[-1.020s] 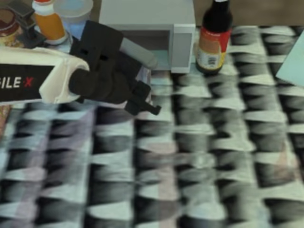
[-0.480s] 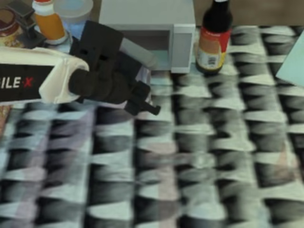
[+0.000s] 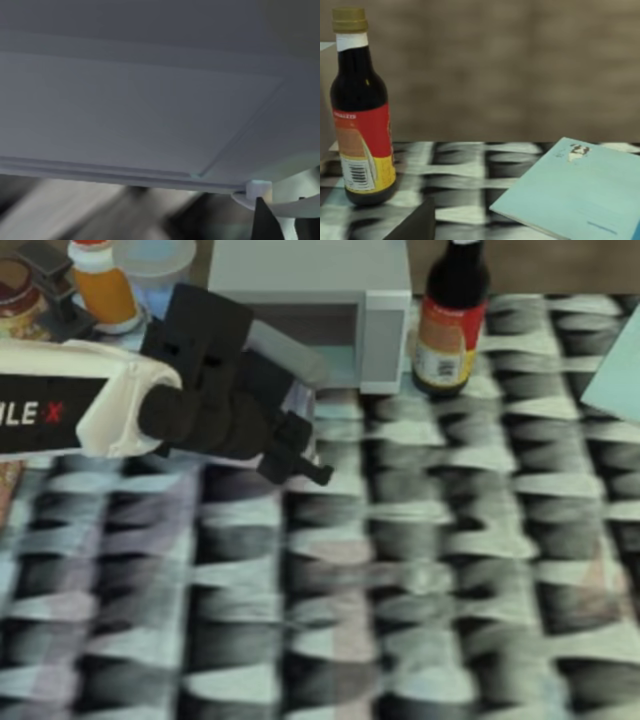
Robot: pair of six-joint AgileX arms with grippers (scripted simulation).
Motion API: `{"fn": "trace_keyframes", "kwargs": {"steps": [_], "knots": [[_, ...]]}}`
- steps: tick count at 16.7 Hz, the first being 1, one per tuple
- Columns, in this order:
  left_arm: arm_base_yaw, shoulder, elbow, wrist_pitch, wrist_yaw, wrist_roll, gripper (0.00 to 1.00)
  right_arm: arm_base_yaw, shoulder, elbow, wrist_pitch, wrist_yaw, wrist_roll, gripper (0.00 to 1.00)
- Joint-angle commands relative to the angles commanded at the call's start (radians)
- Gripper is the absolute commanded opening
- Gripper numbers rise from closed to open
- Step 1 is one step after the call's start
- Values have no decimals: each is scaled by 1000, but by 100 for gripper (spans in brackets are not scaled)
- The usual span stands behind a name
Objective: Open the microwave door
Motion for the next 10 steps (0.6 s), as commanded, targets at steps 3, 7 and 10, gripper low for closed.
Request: {"fn": "trace_keyframes", "kwargs": {"steps": [3, 7, 10], "knots": [[16, -8, -8, -4, 20, 32, 0, 0, 0, 0, 0, 0, 0, 100], [17, -8, -9, -5, 21, 34, 0, 0, 0, 0, 0, 0, 0, 100], [17, -8, -9, -5, 21, 34, 0, 0, 0, 0, 0, 0, 0, 100]]}}
